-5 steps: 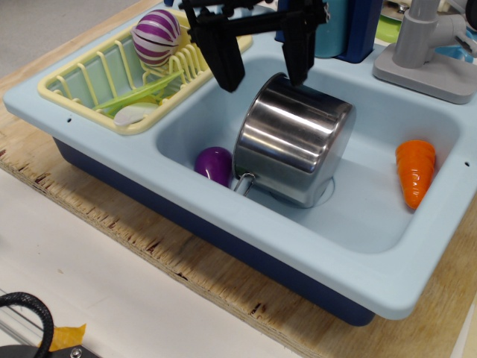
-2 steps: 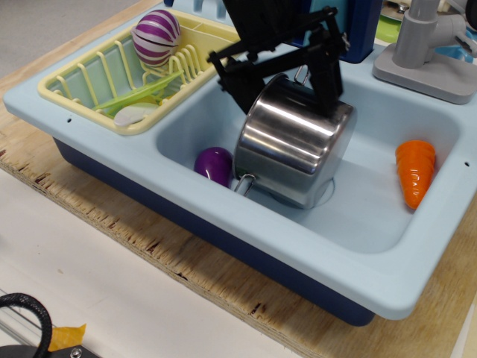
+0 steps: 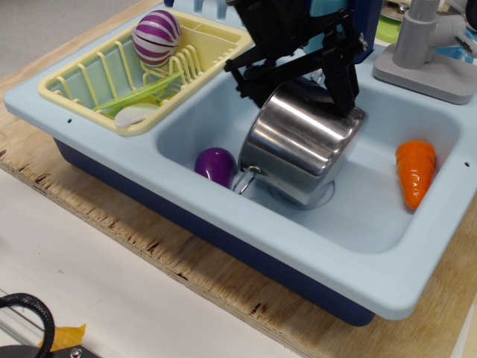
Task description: Flip pot upright which is in sink
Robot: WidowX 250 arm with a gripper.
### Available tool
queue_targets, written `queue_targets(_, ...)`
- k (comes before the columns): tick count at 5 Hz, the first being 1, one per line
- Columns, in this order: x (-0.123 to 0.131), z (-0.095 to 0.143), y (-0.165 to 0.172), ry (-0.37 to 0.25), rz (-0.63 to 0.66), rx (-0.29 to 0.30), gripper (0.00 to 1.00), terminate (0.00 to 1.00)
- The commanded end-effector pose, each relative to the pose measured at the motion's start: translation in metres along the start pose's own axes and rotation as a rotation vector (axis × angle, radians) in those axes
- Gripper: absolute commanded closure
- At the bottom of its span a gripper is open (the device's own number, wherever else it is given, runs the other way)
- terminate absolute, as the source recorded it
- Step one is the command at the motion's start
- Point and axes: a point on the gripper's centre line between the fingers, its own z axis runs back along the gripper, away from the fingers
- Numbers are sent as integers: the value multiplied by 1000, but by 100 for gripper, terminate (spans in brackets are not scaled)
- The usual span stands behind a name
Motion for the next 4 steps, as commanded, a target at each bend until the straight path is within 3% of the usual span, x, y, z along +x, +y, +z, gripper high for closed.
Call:
queue_targets(1, -15, -12, -16, 18, -92, 16, 100, 0)
queue_targets(3, -23, -14, -28, -110, -283, 83, 100, 0)
queue_targets(4, -17, -13, -28, -105, -387, 85, 100, 0)
